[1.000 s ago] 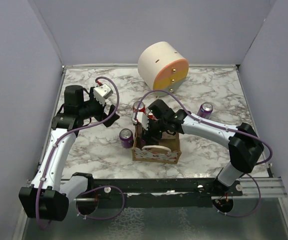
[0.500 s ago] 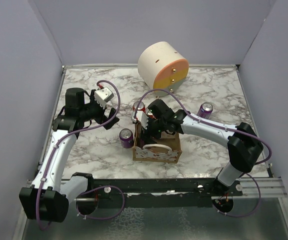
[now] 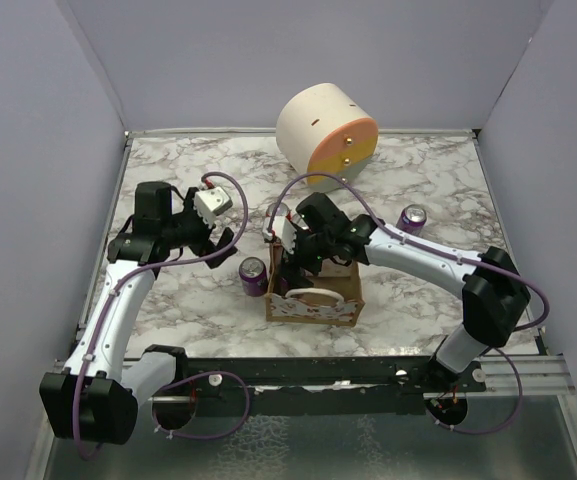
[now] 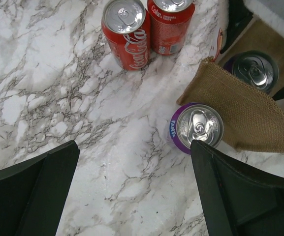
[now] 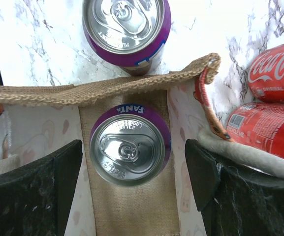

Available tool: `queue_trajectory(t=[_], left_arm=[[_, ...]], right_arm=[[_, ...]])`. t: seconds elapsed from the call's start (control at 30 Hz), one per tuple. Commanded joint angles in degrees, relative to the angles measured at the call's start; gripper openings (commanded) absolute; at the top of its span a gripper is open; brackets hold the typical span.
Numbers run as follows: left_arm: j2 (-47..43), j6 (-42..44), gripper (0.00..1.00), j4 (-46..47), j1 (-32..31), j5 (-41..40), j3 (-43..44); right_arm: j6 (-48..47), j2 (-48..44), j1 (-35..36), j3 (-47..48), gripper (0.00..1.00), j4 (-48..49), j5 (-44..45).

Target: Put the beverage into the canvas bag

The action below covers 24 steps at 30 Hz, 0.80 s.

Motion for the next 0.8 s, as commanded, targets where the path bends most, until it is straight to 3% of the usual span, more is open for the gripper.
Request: queue_trajectory(t=[0.0,0.17,0.47,0.77], left_arm=[[0.64,8.52,0.99,-6.08,0.39,3.22,-0.79],[0.78,16.10,0.99,-9.68,0.34,3.20,-1.93],[0.53,18.38,0.99,-8.49,0.33,7.06,-4.09],[2.84,27.54,0.99,-9.81,-0.17,9.12,-5.45]], right_arm=[[-1.38,-4.05,0.36,3.06,0.84,-1.76,-0.39],[-2.41,-6.87,0.36,4.43,0.84,-3.63,-0.59],[-3.54,-12.35,0.36,7.87,0.83,-5.98,-1.14],[-5.71,-16.66,-0.08,14.31,0.82,-11.37,1.02]])
